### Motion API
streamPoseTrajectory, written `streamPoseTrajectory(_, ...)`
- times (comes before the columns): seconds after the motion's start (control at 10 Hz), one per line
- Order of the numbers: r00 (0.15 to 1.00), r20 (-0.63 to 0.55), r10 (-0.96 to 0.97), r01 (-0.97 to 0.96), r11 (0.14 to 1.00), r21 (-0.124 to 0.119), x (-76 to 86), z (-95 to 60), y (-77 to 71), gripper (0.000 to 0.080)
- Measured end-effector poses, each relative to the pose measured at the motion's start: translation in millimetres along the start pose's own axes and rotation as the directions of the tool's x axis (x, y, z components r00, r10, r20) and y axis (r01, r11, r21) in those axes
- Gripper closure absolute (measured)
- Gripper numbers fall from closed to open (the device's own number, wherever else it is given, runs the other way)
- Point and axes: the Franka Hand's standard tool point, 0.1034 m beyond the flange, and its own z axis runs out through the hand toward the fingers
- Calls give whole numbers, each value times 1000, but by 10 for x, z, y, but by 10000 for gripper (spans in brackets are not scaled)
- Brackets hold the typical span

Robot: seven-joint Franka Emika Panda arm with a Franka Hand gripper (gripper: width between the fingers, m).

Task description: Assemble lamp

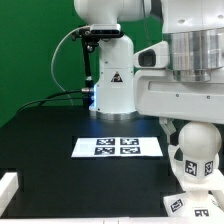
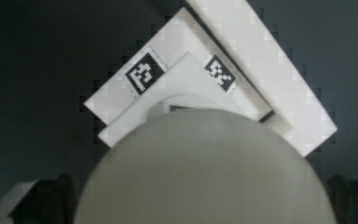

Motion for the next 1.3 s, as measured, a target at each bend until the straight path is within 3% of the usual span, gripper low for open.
streamPoseTrajectory(0.2, 987, -27, -158, 157, 987, -27, -10, -22, -59, 101)
streamPoseTrajectory(0.6, 919, -19, -393, 392, 919, -43, 22, -16, -1, 101)
streamPoseTrajectory(0.8, 773, 0, -635, 633, 771, -67, -2, 4, 3, 101)
streamPoseTrajectory(1.0, 644, 12, -765, 764, 642, -66, 15, 2, 28, 101)
streamPoseTrajectory(1.1, 608, 9, -794, 792, 607, -69, 30, 3, 32, 101)
streamPoseTrajectory(1.3, 616, -6, -787, 785, 615, -77, 44, 16, 37, 101)
